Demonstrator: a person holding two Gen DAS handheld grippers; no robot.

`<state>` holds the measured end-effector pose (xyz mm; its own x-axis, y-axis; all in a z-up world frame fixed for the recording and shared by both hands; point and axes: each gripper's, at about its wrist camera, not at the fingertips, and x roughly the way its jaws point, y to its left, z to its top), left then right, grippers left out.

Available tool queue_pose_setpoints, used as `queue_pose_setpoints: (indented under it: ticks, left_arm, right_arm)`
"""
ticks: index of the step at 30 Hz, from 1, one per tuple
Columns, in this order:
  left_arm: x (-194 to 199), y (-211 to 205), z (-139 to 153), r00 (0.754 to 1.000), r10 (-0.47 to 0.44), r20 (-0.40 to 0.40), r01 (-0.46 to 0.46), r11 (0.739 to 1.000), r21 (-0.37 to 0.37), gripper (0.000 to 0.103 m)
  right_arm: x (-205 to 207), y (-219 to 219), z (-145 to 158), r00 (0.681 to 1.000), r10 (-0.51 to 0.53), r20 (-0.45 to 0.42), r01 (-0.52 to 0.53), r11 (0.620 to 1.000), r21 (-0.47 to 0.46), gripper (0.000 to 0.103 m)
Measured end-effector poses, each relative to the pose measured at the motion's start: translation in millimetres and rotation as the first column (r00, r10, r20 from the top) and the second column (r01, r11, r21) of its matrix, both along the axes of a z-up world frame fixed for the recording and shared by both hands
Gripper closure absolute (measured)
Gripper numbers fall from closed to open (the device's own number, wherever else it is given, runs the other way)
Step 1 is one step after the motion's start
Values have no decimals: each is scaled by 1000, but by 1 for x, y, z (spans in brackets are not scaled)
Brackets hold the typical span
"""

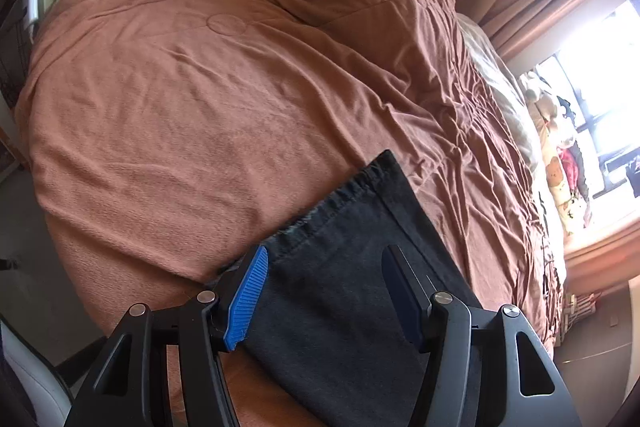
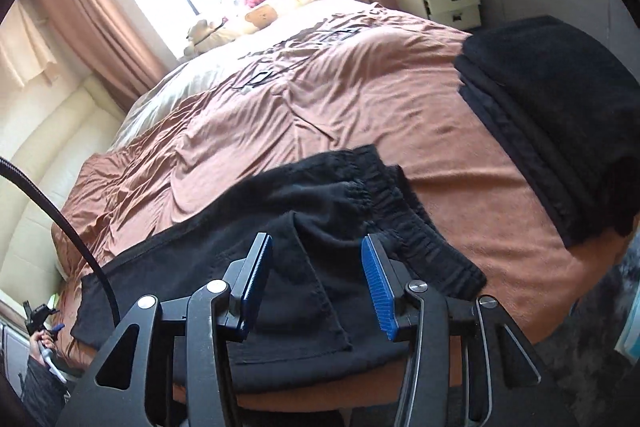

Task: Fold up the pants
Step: 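Open both grippers and release the pants, then press both open grippers along the folded pants to flatten them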

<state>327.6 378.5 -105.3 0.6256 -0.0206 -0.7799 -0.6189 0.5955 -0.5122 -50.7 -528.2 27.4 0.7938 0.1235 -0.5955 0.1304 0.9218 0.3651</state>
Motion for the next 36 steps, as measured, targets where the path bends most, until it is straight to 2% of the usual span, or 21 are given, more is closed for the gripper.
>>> queue_pose_setpoints:
  ticks: [6,13,19,31,36]
  left_arm:
    - [23,-29,13,999,-53,1,53,999,12,41]
    - [59,-64,25,993,-114,-17,115,992,46,41]
    - [93,-96,20,984,-175,-44,177,983,44,41]
    - [161,-158,-4,944,-300,-135,306,951,28,41]
    - [185,-168,-18,933,-316,-172,322,947,11,41]
  right_arm:
    - [55,68,23,986,163,28,-160,983,-85,51]
    - [121,132,20,942,332,-47,-335,929,-157,51]
    - [167,174,22,907,411,-96,-422,881,-215,51]
    - [267,221,-34,818,540,-200,-574,787,-225,51]
    - [296,243,-48,768,588,-252,-639,730,-244,51]
